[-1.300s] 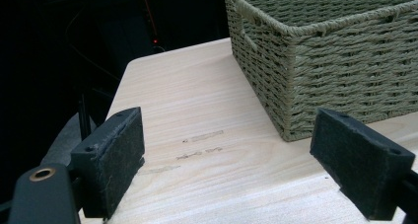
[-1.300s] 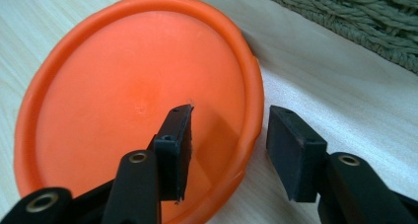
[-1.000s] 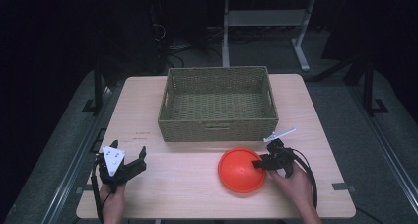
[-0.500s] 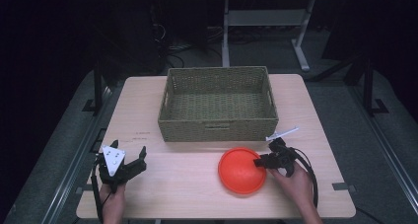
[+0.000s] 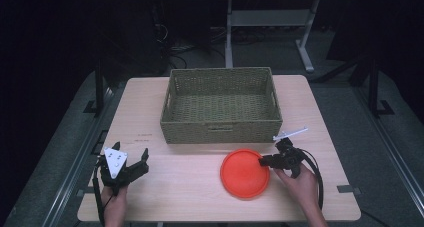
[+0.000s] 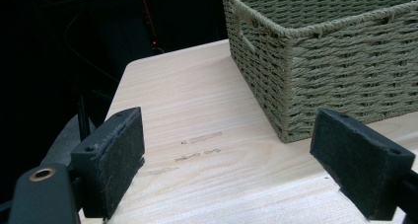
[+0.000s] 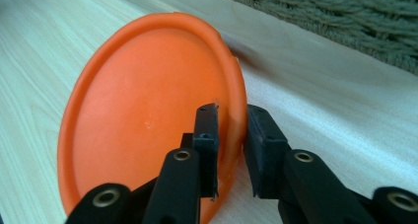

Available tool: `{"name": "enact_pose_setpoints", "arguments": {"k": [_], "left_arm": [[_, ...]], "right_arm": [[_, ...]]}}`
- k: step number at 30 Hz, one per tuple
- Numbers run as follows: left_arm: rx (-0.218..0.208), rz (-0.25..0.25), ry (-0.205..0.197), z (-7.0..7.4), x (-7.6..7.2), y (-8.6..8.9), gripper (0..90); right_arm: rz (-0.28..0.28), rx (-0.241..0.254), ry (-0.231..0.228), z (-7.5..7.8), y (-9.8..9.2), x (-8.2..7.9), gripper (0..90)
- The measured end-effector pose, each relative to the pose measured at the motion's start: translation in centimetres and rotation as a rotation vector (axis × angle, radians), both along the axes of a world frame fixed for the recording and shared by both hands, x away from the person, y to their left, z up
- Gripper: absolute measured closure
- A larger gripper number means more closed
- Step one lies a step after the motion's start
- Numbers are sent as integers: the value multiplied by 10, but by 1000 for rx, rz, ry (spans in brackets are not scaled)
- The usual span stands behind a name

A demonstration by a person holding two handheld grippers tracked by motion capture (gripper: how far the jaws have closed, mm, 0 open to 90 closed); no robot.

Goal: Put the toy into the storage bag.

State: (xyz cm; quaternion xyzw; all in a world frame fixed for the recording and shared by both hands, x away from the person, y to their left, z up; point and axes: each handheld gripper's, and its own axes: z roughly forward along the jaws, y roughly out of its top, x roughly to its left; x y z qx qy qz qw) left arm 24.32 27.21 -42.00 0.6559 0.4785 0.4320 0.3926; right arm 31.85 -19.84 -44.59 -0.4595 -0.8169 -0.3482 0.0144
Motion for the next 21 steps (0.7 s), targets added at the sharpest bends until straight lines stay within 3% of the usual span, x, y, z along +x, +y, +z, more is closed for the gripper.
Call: {"name": "enact_pose_setpoints", "arguments": {"k": [13,21], "left_arm": [[-2,4,-3,0,0,0,127],[0,9,1,0,1,3,127]], "right_arm": [[5,42,3,10,-2,-2,815],[24,-6,-1,22,7,0,818]]}}
